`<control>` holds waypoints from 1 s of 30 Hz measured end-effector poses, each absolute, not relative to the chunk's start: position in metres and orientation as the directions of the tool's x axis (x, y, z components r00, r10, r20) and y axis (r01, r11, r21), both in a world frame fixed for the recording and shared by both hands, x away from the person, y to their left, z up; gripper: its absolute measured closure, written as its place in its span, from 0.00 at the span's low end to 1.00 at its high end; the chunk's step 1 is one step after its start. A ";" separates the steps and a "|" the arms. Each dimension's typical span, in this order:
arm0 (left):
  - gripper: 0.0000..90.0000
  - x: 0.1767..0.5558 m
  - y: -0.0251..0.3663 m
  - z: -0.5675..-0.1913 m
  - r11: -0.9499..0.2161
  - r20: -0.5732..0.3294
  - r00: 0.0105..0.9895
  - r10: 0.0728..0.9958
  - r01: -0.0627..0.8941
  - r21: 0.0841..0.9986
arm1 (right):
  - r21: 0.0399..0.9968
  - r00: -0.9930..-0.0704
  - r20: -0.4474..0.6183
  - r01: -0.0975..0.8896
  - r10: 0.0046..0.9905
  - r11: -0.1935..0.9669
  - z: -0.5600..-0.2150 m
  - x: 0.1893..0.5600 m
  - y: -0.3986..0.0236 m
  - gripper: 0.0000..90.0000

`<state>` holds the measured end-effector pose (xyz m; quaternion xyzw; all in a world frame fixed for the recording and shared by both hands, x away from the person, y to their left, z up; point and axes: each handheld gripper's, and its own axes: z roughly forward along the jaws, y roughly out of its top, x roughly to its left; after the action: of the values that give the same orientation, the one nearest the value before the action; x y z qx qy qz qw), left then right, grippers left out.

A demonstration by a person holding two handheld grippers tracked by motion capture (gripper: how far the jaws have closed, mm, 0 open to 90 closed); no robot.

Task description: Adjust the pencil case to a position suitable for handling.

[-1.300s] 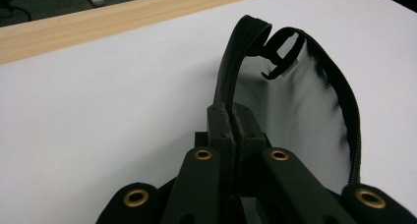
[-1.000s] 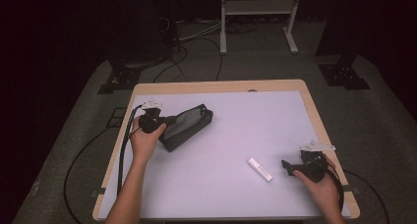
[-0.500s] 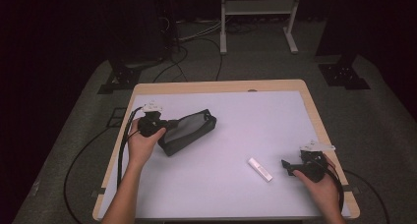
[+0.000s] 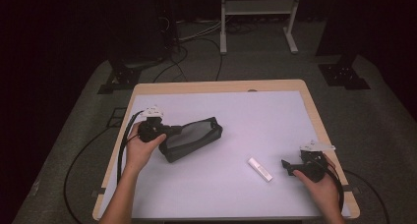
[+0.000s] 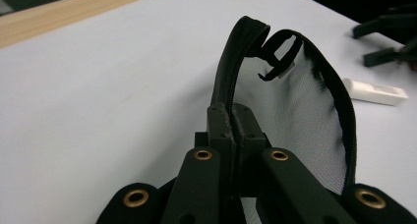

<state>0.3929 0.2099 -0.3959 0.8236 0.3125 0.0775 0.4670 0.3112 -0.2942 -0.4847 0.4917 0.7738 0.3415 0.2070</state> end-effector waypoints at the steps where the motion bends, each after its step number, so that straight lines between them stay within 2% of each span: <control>1: 0.98 0.392 0.210 -0.396 -0.369 -0.170 0.798 0.578 0.441 0.818 | 0.732 -0.431 0.015 0.619 0.902 0.283 -0.485 0.311 -0.294 0.13; 15: 0.98 0.383 0.197 -0.399 -0.437 -0.178 0.865 0.470 0.403 0.804 | 0.732 -0.431 0.016 0.620 0.902 0.283 -0.485 0.311 -0.294 0.13; 30: 0.98 0.377 0.183 -0.400 -0.460 -0.227 0.910 0.348 0.376 0.804 | 0.732 -0.431 0.016 0.619 0.902 0.283 -0.485 0.311 -0.294 0.13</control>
<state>0.3772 0.1825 -0.4004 0.8543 0.2120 -0.0151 0.4744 0.3113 -0.2943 -0.4847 0.4916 0.7738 0.3419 0.2067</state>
